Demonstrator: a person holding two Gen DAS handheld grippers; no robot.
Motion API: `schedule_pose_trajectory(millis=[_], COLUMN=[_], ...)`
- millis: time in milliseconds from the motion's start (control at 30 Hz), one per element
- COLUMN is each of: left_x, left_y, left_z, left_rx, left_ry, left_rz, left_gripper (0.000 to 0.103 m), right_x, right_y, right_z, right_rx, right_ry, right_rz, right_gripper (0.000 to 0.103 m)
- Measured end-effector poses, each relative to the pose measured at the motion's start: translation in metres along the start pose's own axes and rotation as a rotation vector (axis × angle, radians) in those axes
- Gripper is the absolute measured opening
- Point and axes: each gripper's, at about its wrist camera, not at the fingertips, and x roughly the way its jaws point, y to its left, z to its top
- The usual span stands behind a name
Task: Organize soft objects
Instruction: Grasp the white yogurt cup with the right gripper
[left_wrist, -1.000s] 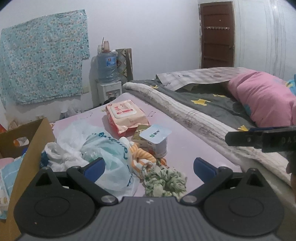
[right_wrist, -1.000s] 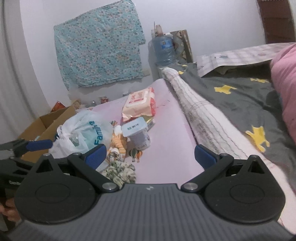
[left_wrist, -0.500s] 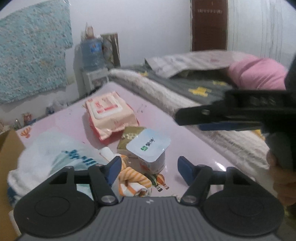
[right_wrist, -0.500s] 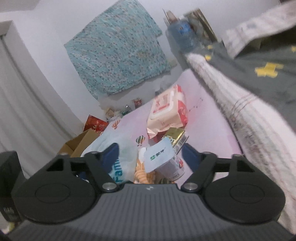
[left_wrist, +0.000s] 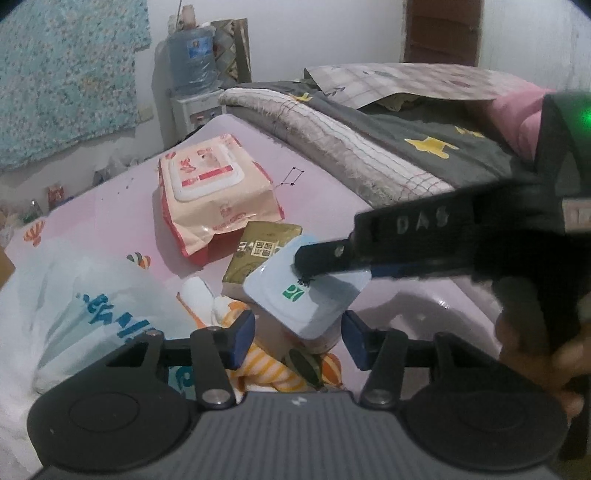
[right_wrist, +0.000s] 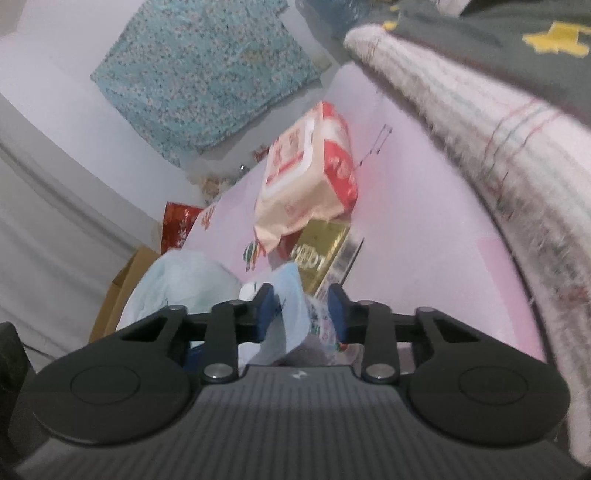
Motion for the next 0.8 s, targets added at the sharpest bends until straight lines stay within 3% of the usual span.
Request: schedule_pose_trajectory(millis=[167, 400, 800], left_x=[0.004, -0.011, -0.081], left_y=[-0.001, -0.008, -0.029], left_z=[-0.001, -0.004, -0.005], left_rx=[-0.040, -0.042, -0.001], left_ry=[0.013, -0.001, -0.108], left_rz=[-0.010, -0.045, -0.095], left_gripper=[0.050, 0.048, 0.048], right_x=[0.002, -0.026, -0.104], right_y=[0.006, 0.011, 0.048], right_z=[-0.005, -0.017, -0.030], right_rx=[-0.021, -0.024, -0.075], right_ry=[0.008, -0.006, -0.087], right_rz=[0.009, 0.000, 0.000], right_gripper=[0.023, 0.023, 0.023])
